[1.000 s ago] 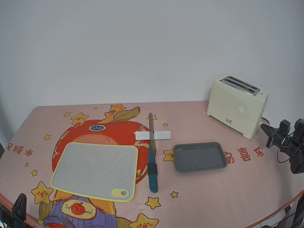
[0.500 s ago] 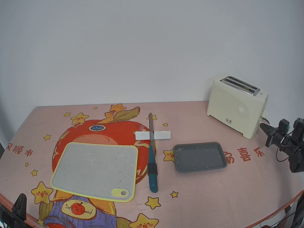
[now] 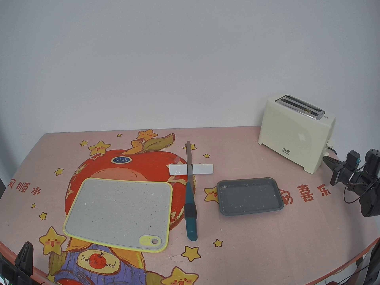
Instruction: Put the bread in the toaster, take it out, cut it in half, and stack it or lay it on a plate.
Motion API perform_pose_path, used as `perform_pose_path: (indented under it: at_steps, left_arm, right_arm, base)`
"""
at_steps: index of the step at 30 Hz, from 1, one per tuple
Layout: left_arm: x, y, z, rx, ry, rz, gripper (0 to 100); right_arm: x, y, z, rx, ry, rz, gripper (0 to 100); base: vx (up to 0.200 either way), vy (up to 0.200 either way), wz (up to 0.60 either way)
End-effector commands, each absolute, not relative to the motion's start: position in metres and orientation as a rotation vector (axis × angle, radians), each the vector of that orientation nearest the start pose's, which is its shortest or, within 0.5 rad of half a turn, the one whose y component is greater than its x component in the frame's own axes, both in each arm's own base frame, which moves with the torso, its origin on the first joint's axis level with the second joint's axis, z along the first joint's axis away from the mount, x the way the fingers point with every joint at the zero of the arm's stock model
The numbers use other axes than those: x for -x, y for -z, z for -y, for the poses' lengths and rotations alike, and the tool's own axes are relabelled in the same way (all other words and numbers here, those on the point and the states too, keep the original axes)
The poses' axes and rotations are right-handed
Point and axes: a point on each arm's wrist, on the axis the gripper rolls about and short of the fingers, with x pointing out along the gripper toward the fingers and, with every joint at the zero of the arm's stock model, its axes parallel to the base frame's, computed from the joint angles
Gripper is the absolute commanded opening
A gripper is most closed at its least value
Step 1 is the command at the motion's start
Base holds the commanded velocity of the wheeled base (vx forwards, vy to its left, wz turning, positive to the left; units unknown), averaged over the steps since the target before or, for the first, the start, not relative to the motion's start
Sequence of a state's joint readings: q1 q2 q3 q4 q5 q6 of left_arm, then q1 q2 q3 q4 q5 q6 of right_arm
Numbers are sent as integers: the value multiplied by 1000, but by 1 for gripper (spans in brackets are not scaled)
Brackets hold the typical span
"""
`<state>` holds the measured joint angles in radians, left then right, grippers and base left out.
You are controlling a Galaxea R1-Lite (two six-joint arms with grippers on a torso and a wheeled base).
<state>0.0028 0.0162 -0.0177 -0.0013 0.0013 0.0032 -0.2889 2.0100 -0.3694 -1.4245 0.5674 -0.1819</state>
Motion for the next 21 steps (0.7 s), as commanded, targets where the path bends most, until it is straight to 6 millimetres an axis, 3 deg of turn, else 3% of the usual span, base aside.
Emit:
perform_pose_path:
  at_steps: [1, 21]
  left_arm:
    - [22, -76, 0, -3, -5, -8, 0]
    - [22, -76, 0, -3, -5, -8, 0]
  right_arm:
    - [-279, -70, 71, 90, -294, -173, 0]
    - [-282, -64, 73, 82, -287, -190, 0]
  base:
    - [0, 0, 0]
    - [0, 0, 0]
